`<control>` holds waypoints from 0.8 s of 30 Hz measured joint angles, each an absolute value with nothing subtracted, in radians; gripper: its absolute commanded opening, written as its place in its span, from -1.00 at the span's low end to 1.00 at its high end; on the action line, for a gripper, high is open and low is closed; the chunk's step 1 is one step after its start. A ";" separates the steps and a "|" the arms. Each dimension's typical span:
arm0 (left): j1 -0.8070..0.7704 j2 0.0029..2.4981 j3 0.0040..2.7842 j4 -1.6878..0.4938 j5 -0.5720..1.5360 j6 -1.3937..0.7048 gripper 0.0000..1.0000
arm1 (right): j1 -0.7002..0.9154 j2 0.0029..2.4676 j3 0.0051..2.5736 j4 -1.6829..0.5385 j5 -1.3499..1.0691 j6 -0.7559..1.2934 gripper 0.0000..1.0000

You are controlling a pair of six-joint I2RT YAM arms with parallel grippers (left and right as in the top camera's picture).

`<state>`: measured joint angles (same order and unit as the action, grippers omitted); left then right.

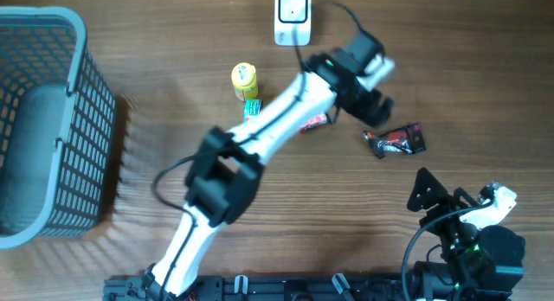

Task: Scan the item barcode
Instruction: 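Carry the hex wrench package rightward toward the right gripper, then grasp the package with the right gripper and release the left gripper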

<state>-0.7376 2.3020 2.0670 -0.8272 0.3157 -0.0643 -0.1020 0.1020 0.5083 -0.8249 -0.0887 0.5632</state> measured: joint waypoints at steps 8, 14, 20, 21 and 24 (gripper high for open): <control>-0.553 2.062 2.067 -0.828 0.300 -0.065 1.00 | -0.102 0.102 0.509 -0.898 -0.123 0.772 1.00; -0.476 2.039 2.067 -0.899 0.300 -0.065 1.00 | -0.102 0.206 0.432 -0.905 -0.123 1.306 0.79; -0.439 2.039 2.067 -0.914 0.300 -0.065 1.00 | -0.102 0.616 0.365 -0.613 -0.191 1.559 0.90; -0.435 2.039 2.067 -0.913 0.299 -0.065 1.00 | -0.102 0.674 0.364 -0.562 -0.207 1.569 0.90; -0.430 2.039 2.067 -0.913 0.300 -0.065 1.00 | -0.102 0.916 0.367 -0.370 -0.290 1.574 0.90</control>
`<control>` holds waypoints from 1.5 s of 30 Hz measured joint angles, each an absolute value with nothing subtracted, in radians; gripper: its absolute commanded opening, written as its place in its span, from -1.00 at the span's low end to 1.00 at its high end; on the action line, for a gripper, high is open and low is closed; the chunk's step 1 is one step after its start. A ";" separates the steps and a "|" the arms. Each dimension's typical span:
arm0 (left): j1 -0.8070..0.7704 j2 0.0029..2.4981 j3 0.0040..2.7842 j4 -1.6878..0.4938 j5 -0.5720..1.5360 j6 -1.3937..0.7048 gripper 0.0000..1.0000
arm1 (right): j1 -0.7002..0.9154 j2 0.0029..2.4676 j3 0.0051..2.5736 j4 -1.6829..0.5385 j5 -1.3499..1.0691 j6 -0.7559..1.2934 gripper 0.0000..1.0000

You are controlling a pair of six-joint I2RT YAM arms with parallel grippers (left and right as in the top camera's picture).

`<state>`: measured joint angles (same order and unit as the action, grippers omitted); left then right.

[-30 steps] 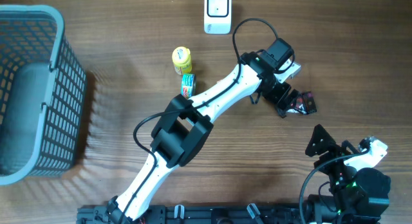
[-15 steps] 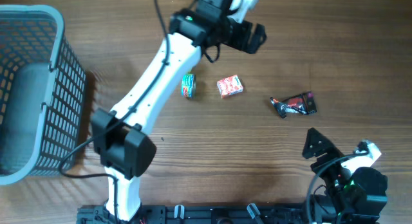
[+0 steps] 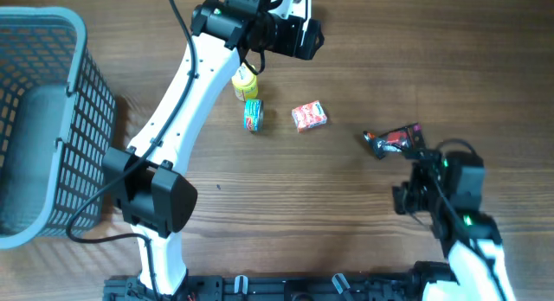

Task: Scan the item barcode
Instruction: 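Grasp the package with the right gripper and release the left gripper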

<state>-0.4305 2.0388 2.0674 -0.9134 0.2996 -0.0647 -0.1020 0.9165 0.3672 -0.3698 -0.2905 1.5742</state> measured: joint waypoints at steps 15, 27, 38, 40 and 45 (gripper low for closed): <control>-0.429 2.039 2.067 -0.909 0.299 -0.065 1.00 | -0.104 1.353 0.454 -0.102 -0.426 1.386 0.78; -0.429 2.039 2.067 -0.909 0.296 -0.065 1.00 | -0.104 1.340 0.566 -0.248 -0.252 1.304 0.33; -0.423 2.039 2.067 -0.891 0.220 -0.060 1.00 | -0.104 1.341 0.566 -0.231 -0.179 1.325 0.22; -0.406 2.039 2.067 -0.862 0.196 -0.044 1.00 | -0.104 1.344 0.566 -0.230 -0.178 1.336 0.22; -0.326 2.039 2.067 -0.814 0.145 -0.027 1.00 | -0.081 1.377 0.566 -0.228 -0.175 1.359 0.22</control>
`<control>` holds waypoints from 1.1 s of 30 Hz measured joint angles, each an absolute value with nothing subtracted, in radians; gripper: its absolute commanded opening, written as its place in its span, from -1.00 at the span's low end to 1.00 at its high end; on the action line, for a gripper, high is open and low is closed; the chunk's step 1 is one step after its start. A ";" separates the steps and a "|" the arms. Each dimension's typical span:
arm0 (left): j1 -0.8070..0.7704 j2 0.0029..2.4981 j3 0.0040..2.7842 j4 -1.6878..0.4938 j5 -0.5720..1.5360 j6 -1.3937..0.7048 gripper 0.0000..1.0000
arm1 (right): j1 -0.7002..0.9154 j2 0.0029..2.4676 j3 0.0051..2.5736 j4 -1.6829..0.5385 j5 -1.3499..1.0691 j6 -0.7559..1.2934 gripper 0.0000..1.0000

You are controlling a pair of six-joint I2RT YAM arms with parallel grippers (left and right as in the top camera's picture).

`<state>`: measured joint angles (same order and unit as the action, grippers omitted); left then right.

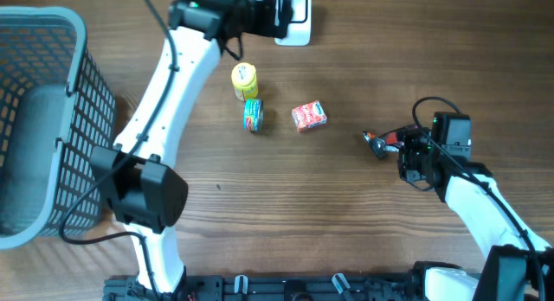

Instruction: Scan the item barcode

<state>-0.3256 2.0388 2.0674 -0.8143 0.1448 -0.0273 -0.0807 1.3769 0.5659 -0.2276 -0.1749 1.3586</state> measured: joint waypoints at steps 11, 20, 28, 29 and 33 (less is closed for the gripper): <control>-0.189 2.039 2.067 -0.826 0.094 -0.026 1.00 | -0.068 1.416 0.566 -0.168 -0.165 1.423 -0.09; -0.138 2.039 2.067 -0.833 0.090 -0.020 1.00 | -0.068 1.519 0.585 -0.062 -0.183 1.455 -0.90; -0.132 2.039 2.067 -0.859 0.083 -0.020 1.00 | -0.066 1.526 0.603 -0.042 -0.202 1.405 -0.90; -0.132 2.039 2.067 -0.864 0.083 -0.020 1.00 | -0.067 1.525 0.603 -0.043 -0.202 1.388 -0.90; -0.132 2.039 2.067 -0.895 0.093 -0.020 1.00 | -0.111 1.479 0.597 -0.107 -0.200 1.322 -0.90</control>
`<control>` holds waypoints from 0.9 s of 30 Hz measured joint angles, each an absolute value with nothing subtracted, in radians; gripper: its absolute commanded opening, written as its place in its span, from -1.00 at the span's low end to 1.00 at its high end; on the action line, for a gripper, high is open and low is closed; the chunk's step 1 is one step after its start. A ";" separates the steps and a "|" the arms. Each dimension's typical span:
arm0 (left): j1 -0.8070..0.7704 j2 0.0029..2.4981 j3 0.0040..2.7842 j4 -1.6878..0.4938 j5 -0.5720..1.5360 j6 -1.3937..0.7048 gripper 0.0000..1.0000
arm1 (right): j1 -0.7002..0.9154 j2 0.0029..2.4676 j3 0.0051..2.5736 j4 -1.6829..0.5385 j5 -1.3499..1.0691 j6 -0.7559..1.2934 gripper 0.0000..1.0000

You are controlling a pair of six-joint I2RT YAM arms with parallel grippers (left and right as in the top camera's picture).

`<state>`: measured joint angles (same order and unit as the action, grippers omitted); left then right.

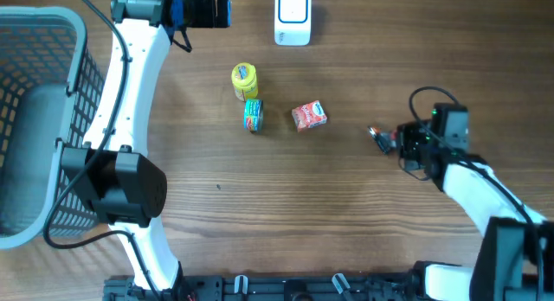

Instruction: Scan the item barcode

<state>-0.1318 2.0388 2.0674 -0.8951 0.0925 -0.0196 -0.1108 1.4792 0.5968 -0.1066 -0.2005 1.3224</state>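
Observation:
A white barcode scanner [293, 16] stands at the table's far edge. Of the dark red-and-black packet [378, 137] at the right, only the left end shows; the rest is hidden under my right gripper [405, 145], which sits down on it. The overhead view does not show how its jaws stand. My left gripper [206, 7] is at the far edge, left of the scanner and apart from it, and its fingers are not readable. No wrist views are given.
A yellow item [245, 79], a teal item [253, 115] and a red packet [309, 116] lie mid-table below the scanner. A grey mesh basket [82, 119] fills the left side. The left arm [130, 85] runs along the basket's right wall.
My left gripper has moved left along the far edge, away from the scanner. My right gripper stays on the dark packet, whose visible end has shifted slightly up and right.
First my left gripper hung over the red packet below the scanner, with my right arm folded at the near right. Then the left was up by the scanner and the right near the dark packet. Then the right sat on the packet; now the left is further left.

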 measured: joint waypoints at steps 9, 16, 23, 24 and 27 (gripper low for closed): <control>-0.146 2.039 2.067 -0.897 0.188 -0.020 1.00 | -0.567 1.312 0.589 -0.225 -0.142 1.074 -0.91; -0.196 2.037 2.067 -0.898 0.196 -0.020 1.00 | -0.760 1.330 0.585 -0.029 -0.039 0.966 -0.90; -0.225 2.030 2.067 -0.914 0.200 -0.020 1.00 | -0.768 1.425 0.584 0.237 0.079 0.918 -0.90; -0.227 2.030 2.067 -0.916 0.200 -0.020 1.00 | -0.768 1.461 0.584 0.290 0.086 0.917 -0.90; -0.234 2.030 2.067 -0.930 0.199 -0.020 1.00 | -0.768 1.573 0.603 0.330 0.094 0.914 -0.88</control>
<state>-0.2344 2.0300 2.0674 -0.9298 0.1993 -0.0196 -0.7677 1.5730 0.6033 0.3298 0.0937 0.9138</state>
